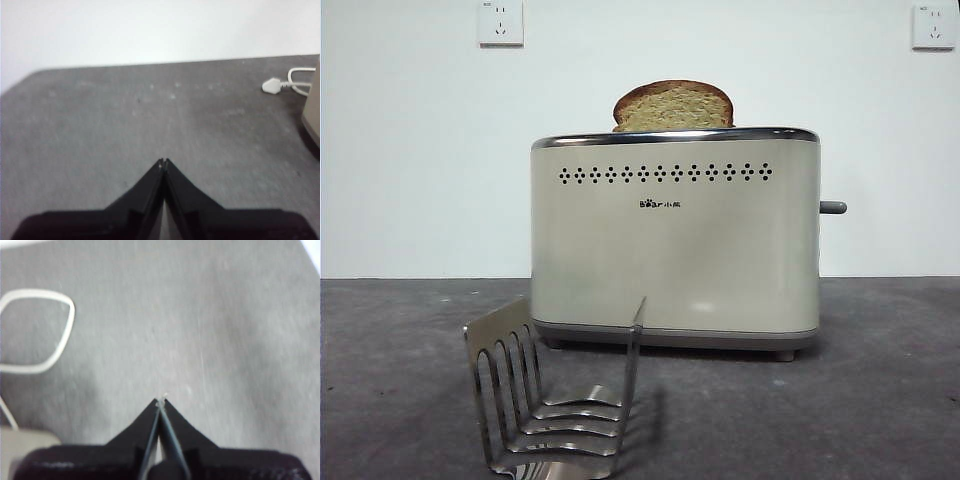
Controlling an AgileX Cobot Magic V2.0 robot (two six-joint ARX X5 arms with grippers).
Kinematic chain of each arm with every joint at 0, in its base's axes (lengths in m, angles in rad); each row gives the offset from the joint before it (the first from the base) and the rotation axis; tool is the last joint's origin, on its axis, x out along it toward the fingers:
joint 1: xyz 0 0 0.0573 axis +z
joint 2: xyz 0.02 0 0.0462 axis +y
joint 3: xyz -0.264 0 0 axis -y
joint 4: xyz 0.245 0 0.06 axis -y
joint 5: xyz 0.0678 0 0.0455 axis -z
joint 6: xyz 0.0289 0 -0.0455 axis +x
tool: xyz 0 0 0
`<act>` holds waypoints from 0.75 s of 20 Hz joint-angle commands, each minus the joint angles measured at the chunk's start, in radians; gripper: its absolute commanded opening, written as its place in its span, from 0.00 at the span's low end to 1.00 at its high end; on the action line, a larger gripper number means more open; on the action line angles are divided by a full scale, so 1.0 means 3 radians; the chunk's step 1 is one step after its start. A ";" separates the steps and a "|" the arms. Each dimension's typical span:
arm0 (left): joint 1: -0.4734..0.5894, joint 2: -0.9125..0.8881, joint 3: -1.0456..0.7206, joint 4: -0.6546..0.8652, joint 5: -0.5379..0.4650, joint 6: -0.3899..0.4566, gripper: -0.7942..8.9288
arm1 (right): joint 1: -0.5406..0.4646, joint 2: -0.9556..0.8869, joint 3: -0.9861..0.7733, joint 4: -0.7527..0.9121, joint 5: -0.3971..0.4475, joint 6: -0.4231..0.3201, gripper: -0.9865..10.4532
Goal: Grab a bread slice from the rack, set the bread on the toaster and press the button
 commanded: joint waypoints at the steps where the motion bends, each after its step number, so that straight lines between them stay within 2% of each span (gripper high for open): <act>1: -0.0008 -0.0015 -0.0036 -0.0023 0.0000 -0.0100 0.08 | 0.0000 0.0014 0.0005 0.0099 0.0014 -0.0025 0.09; 4: -0.0039 -0.0015 -0.0036 -0.0038 0.0001 -0.0093 0.08 | 0.0000 0.0014 0.0005 0.0173 0.0014 -0.0025 0.09; 7: -0.0067 -0.0015 -0.0036 -0.0038 0.0014 0.0047 0.08 | 0.0000 0.0014 0.0005 0.0168 0.0014 -0.0025 0.09; 15: -0.0067 0.0057 -0.0036 -0.0020 0.0025 0.0036 0.08 | -0.0001 0.0014 0.0005 0.0167 0.0014 -0.0025 0.09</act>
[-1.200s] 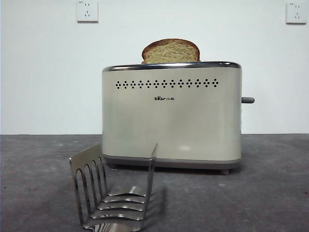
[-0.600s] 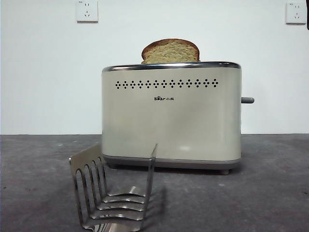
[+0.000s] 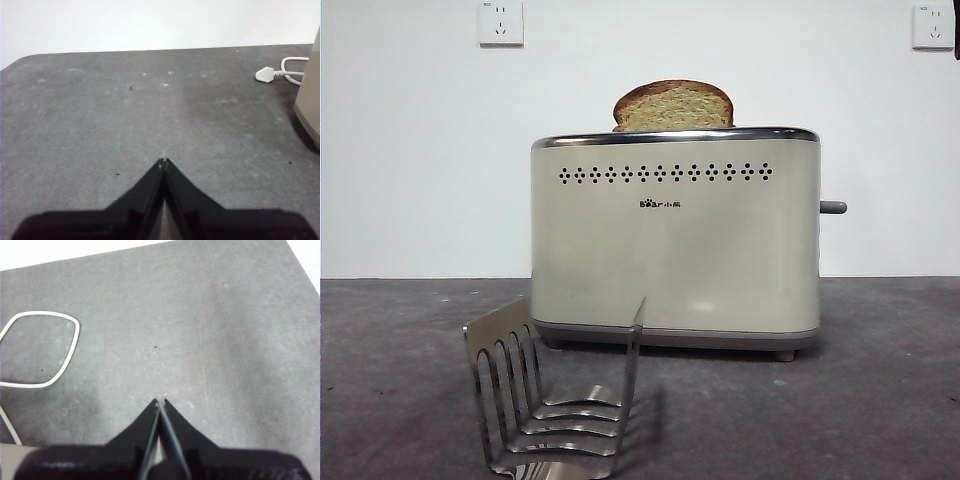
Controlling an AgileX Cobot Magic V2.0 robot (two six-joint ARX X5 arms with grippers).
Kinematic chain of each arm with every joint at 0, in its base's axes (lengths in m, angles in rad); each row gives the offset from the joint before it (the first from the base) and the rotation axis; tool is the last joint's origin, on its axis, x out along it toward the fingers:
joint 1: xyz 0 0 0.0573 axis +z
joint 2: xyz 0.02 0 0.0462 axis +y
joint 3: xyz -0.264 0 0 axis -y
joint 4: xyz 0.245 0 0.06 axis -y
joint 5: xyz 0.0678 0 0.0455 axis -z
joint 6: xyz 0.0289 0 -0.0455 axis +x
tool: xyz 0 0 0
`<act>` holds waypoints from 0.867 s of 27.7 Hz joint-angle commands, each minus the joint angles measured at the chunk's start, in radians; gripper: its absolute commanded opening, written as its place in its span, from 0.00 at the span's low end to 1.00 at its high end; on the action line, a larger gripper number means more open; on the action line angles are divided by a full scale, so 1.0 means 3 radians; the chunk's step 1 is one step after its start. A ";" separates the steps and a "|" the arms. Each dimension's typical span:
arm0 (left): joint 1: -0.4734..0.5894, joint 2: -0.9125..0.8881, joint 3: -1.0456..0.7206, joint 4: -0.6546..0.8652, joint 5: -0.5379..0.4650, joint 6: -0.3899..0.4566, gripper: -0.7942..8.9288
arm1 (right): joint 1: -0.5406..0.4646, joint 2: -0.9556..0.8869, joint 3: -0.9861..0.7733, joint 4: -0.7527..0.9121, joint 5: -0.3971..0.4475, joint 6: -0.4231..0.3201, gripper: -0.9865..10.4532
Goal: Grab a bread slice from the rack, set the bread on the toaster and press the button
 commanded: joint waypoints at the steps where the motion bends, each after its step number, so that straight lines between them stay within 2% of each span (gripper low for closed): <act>1: -0.0006 0.0014 -0.0036 0.0023 0.0001 0.0029 0.08 | -0.0001 0.0014 0.0005 0.0020 0.0014 -0.0027 0.09; 9: -0.0006 0.0114 -0.0036 0.0023 0.0001 0.0029 0.08 | -0.0001 -0.0023 -0.0001 0.0014 0.0024 -0.0027 0.09; 12: -0.0006 0.0127 -0.0036 0.0023 0.0001 0.0029 0.08 | 0.0018 -0.0412 -0.0212 0.0058 0.0089 -0.0027 0.09; 14: -0.0006 0.0127 -0.0036 0.0023 0.0001 0.0029 0.08 | 0.0103 -0.0991 -0.0697 0.0383 0.0072 -0.0027 0.09; 17: -0.0006 0.0127 -0.0036 0.0023 0.0000 0.0031 0.08 | 0.0127 -0.2129 -0.1781 0.1255 0.0078 -0.0029 0.09; 19: -0.0006 0.0127 -0.0036 0.0023 0.0001 0.0029 0.08 | 0.0127 -0.2795 -0.2469 0.1678 0.0376 -0.0132 0.09; 20: -0.0006 0.0127 -0.0036 0.0023 0.0001 0.0029 0.08 | 0.0127 -0.3129 -0.2839 0.1849 0.0577 -0.0126 0.09; 21: -0.0006 0.0127 -0.0036 0.0023 0.0000 0.0029 0.08 | 0.0127 -0.3432 -0.3207 0.2013 0.0661 -0.0126 0.09; 24: -0.0006 0.0128 -0.0036 0.0023 0.0000 0.0029 0.08 | 0.0127 -0.3953 -0.3890 0.2302 0.0601 -0.0141 0.09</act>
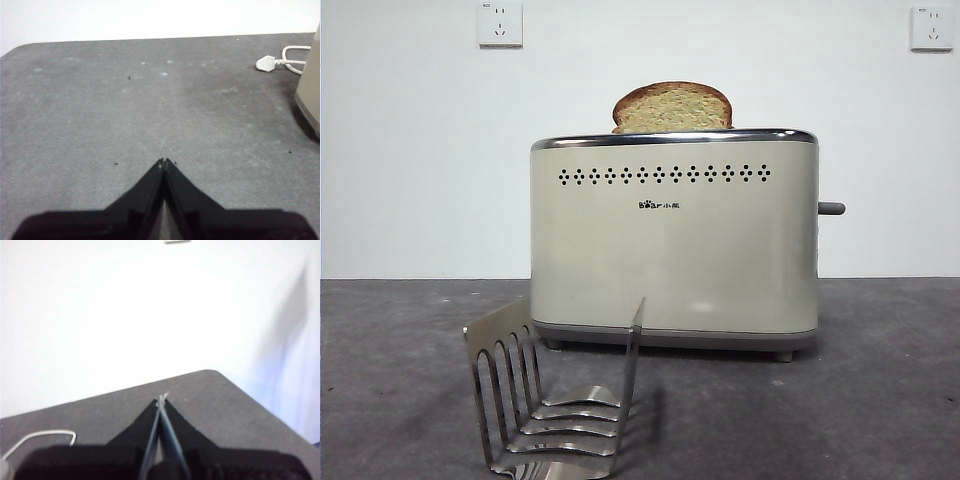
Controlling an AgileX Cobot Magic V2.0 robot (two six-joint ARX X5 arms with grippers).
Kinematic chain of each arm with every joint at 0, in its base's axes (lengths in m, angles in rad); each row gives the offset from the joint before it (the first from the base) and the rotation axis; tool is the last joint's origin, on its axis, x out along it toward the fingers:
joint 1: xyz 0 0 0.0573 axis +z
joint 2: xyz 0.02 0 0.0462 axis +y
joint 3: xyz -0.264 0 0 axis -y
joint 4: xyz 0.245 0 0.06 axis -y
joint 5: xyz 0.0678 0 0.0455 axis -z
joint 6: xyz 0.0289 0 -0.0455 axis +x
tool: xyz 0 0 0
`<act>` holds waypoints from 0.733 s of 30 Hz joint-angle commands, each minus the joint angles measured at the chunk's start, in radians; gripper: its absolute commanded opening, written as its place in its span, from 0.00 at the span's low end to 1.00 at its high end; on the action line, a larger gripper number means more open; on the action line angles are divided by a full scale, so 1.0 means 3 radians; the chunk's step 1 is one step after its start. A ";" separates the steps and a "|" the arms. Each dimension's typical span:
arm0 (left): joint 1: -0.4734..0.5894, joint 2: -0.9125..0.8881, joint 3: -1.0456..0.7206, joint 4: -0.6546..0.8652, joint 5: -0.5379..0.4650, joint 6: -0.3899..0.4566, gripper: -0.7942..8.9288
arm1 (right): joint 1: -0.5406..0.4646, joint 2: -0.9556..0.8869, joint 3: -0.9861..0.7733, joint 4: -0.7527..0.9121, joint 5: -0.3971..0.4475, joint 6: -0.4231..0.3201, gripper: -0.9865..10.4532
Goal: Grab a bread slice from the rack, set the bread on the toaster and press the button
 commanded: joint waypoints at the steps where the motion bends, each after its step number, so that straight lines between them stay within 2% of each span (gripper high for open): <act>1: -0.0006 -0.0001 -0.0036 0.0023 0.0001 0.0029 0.08 | 0.0004 -0.0467 -0.0763 0.0207 -0.0060 -0.0051 0.09; 7: -0.0006 -0.0001 -0.0036 0.0023 0.0000 0.0028 0.08 | 0.0004 -0.0971 -0.1452 0.0228 -0.0164 -0.0206 0.09; 11: -0.0006 -0.0001 -0.0036 0.0023 0.0000 0.0028 0.08 | 0.0004 -0.1110 -0.1654 0.0230 -0.0275 -0.0371 0.09; 16: -0.0006 -0.0001 -0.0036 0.0023 0.0000 0.0028 0.08 | 0.0004 -0.1277 -0.1869 0.0229 -0.0406 -0.0380 0.09; 19: -0.0006 -0.0001 -0.0036 0.0023 0.0000 0.0028 0.08 | 0.0004 -0.1367 -0.1990 0.0226 -0.0593 -0.0390 0.09; 22: -0.0006 0.0000 -0.0036 0.0023 0.0001 0.0028 0.08 | 0.0004 -0.1403 -0.2070 0.0225 -0.0713 -0.0490 0.09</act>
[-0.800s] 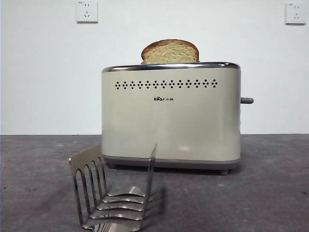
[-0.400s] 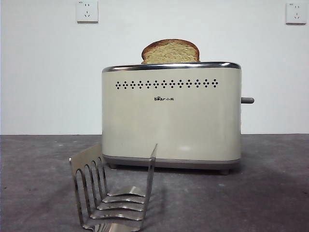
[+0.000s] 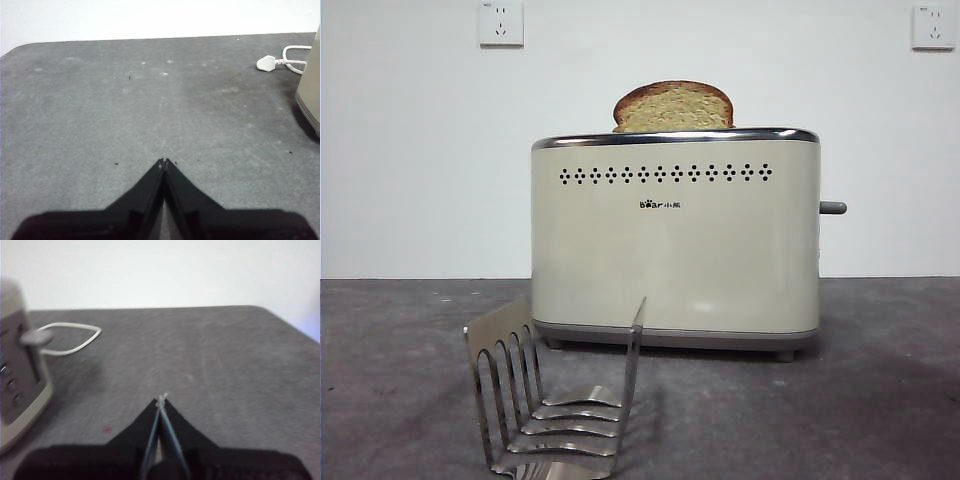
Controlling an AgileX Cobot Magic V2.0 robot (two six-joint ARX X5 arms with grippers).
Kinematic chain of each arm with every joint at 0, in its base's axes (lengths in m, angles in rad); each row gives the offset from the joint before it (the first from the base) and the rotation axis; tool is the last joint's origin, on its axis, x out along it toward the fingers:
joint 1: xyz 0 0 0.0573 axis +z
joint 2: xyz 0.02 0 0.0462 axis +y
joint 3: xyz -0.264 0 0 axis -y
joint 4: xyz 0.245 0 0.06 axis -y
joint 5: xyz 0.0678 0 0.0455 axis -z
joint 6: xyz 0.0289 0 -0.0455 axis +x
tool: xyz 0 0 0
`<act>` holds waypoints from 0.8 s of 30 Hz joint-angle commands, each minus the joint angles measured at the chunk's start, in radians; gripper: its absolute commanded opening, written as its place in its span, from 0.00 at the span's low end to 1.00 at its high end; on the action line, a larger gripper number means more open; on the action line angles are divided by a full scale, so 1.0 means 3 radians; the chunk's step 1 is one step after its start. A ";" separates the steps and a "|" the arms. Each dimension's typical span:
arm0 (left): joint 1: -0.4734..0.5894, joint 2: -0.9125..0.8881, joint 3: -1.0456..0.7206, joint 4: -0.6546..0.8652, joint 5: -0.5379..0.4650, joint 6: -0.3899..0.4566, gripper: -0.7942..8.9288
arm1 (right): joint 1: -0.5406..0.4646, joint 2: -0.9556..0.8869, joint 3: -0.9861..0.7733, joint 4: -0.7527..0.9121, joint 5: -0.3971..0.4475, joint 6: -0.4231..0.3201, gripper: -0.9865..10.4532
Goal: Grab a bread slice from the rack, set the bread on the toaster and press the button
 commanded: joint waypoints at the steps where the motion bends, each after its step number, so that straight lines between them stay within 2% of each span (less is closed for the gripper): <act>1: -0.0006 0.0000 -0.0036 0.0023 0.0000 0.0029 0.08 | 0.0003 -0.0022 -0.0089 0.0036 -0.0058 -0.0125 0.09; 24: -0.0006 0.0013 -0.0036 0.0023 0.0001 0.0028 0.08 | 0.0004 -0.0022 -0.0209 -0.0001 -0.0079 -0.0140 0.09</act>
